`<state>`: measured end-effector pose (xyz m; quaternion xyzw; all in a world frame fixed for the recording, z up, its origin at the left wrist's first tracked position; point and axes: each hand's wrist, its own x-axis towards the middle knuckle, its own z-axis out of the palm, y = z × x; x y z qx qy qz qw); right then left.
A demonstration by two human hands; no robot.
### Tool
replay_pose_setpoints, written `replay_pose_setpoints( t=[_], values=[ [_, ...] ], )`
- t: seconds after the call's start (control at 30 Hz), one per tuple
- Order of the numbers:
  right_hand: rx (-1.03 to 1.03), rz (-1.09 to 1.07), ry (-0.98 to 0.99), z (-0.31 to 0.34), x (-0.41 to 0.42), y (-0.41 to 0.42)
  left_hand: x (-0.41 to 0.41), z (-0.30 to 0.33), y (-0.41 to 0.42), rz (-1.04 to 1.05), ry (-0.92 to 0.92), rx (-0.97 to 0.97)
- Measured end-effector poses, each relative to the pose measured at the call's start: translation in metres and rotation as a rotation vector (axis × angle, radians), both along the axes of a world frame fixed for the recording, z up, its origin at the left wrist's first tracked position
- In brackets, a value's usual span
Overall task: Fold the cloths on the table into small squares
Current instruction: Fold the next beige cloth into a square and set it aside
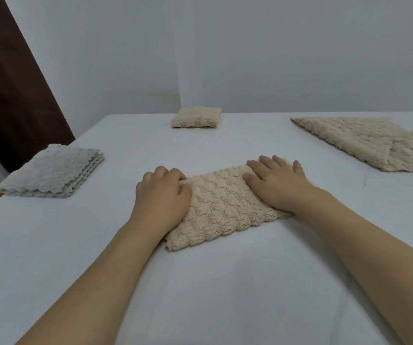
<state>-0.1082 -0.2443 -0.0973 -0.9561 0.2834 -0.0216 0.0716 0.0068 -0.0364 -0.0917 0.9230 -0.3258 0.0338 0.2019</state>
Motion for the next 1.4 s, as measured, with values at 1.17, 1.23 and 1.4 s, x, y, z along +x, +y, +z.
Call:
replay_pose_setpoints(
  t=[1.17, 1.23, 1.4],
  values=[
    [0.052, -0.023, -0.016, 0.001, -0.009, -0.025, -0.044, -0.005, -0.054, -0.377, 0.012, 0.349],
    [0.044, -0.016, -0.021, 0.001, -0.009, -0.026, -0.032, -0.005, -0.034, -0.323, 0.041, 0.389],
    [0.011, -0.025, -0.039, 0.001, -0.009, -0.021, -0.013, -0.005, 0.006, -0.116, 0.048, 0.25]
  ],
)
